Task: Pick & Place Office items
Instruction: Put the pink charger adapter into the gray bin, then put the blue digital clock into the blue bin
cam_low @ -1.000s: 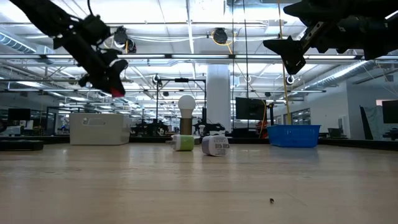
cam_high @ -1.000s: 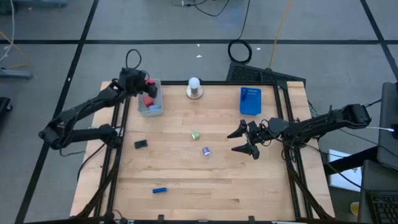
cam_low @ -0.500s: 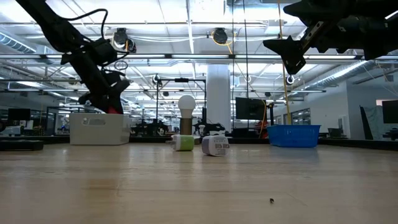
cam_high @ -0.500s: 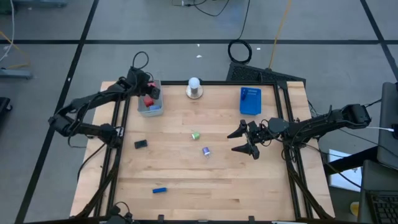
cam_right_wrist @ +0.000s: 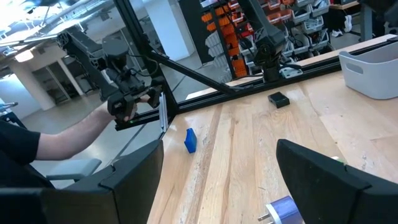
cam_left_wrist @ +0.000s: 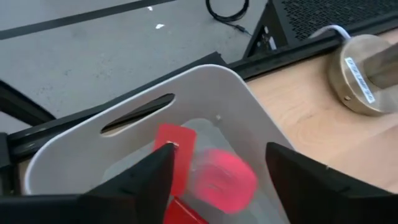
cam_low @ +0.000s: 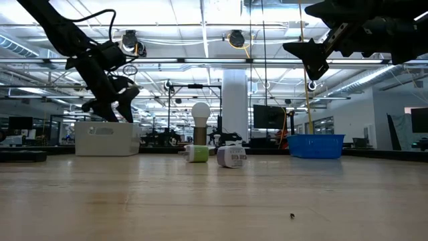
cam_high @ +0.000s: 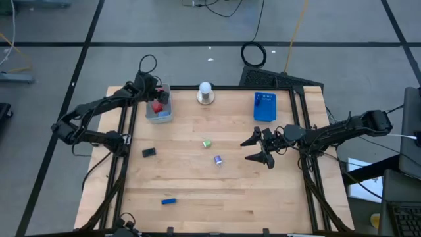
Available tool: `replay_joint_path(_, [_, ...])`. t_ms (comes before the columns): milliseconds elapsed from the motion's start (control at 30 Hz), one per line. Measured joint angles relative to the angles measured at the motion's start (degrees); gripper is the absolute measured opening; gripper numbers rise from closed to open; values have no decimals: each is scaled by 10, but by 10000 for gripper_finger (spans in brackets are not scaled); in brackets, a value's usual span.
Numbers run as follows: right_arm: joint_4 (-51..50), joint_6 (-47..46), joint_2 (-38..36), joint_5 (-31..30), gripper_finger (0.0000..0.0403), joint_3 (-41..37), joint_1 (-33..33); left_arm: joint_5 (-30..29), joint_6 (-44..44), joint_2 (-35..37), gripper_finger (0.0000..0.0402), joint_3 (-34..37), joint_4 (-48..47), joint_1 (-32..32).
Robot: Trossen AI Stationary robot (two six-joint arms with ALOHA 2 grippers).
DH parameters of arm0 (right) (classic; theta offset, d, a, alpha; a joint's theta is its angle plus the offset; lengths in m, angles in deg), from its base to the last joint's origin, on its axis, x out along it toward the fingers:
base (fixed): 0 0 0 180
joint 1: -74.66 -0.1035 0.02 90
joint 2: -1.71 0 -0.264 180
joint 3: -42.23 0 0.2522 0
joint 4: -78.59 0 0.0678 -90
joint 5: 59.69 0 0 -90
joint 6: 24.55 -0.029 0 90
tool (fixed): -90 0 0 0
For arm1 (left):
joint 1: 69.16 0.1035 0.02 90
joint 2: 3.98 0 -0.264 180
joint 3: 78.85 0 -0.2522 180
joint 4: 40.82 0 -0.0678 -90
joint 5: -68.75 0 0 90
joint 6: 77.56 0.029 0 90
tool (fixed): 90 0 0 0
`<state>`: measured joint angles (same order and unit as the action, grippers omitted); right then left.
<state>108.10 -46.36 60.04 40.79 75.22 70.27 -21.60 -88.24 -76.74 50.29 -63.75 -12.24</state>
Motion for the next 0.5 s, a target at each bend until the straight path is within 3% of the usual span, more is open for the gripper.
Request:
replay_joint_path(133, [0,0,0,0,302,0,0,-3,0,0,284,0,0,0])
replay_joint_path(500, [0,0,0,-1,302,0,0,1,32,16,291,0,0,-21])
